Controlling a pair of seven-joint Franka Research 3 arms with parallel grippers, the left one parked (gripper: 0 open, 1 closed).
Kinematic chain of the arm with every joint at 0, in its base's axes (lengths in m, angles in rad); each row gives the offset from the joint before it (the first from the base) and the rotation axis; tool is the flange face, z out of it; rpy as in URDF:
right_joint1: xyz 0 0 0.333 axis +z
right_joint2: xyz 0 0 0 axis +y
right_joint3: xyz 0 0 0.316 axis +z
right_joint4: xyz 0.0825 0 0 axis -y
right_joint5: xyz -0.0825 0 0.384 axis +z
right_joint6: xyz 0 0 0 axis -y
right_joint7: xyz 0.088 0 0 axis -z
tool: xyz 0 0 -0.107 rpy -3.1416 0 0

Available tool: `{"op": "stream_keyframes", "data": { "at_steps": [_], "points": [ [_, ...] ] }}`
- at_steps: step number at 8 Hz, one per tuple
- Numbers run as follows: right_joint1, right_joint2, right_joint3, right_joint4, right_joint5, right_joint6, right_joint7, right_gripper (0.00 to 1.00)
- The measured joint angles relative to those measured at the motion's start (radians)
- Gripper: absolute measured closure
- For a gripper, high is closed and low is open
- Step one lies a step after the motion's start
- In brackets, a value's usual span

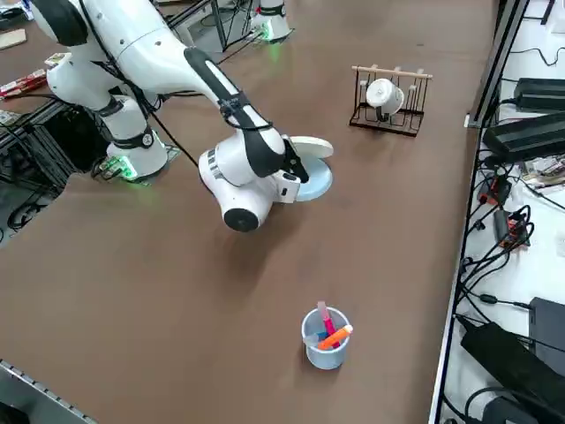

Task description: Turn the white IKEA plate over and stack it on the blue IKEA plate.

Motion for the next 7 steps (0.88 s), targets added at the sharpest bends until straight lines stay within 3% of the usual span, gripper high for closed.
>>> {"op": "stream_keyframes", "data": {
  "at_steps": [2,5,7],
  "points": [
    [-0.012,0.014,-0.001,0.043,-0.044,0.006,0.000,0.60],
    [-0.032,0.031,-0.003,0.075,-0.076,0.006,0.000,0.01],
    [-0.047,0.034,-0.004,0.100,-0.112,0.007,-0.001,0.00]
  ]
}}
